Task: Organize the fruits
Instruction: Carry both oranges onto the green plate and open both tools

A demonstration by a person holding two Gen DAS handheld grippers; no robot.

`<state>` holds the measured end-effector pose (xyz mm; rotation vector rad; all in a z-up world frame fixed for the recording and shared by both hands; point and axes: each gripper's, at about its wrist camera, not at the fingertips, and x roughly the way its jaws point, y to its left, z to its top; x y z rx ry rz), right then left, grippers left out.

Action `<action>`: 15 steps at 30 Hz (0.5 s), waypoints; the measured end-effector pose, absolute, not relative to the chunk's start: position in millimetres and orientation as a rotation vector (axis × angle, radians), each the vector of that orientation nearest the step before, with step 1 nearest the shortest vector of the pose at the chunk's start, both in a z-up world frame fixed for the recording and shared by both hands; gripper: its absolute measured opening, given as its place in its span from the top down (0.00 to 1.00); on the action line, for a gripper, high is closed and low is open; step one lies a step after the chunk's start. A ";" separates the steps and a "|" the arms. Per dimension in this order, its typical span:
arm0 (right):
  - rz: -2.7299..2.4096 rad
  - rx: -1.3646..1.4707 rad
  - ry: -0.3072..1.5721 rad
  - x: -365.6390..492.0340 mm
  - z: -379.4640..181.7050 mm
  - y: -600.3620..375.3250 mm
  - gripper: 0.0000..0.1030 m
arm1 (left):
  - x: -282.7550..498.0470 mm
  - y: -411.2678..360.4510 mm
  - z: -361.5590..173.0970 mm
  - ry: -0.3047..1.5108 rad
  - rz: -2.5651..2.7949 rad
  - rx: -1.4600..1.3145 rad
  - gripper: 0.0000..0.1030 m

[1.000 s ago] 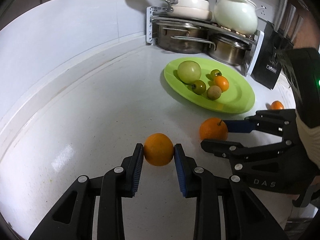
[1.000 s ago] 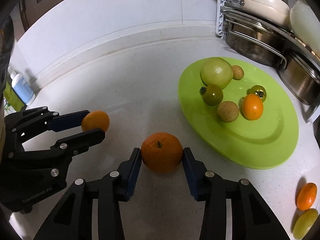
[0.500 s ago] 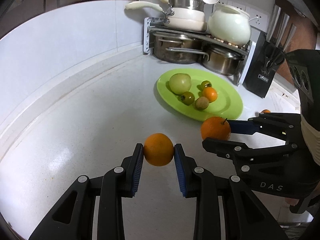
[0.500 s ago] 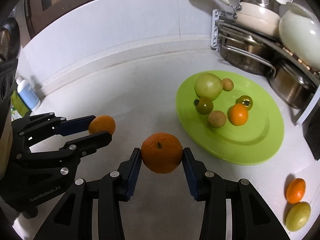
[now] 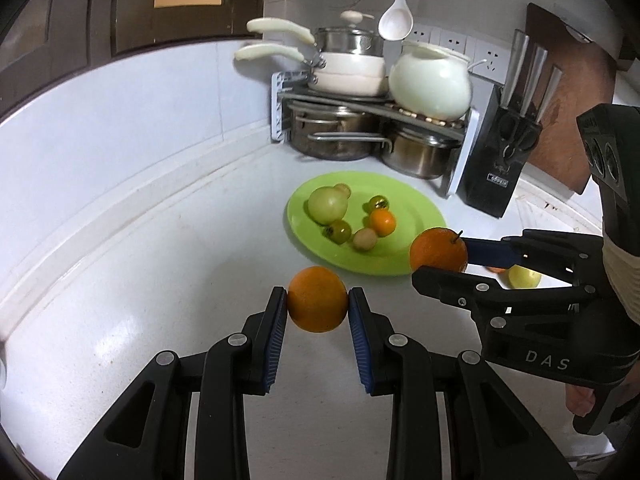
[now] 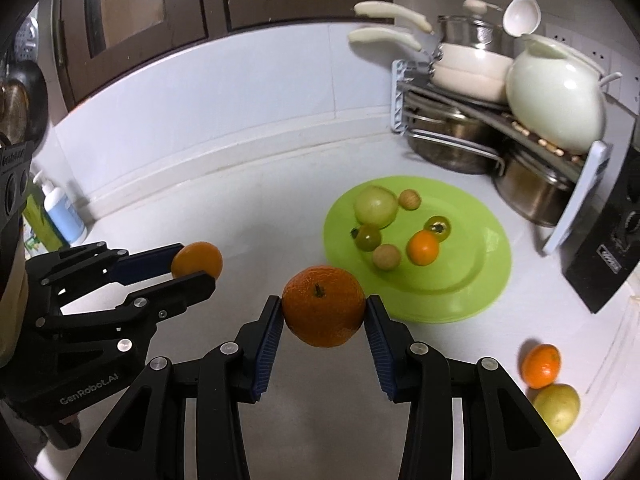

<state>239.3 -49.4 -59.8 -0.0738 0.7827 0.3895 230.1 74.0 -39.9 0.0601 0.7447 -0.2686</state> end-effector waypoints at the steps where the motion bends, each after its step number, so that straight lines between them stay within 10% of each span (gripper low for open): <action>1: 0.386 -0.072 0.777 238.3 -57.2 -51.8 0.58 | 229.3 71.8 -36.9 0.739 -0.272 0.058 0.70; 15: 0.327 -0.036 0.715 233.6 -21.8 -87.7 0.58 | 236.4 35.9 3.8 0.649 -0.309 0.080 0.70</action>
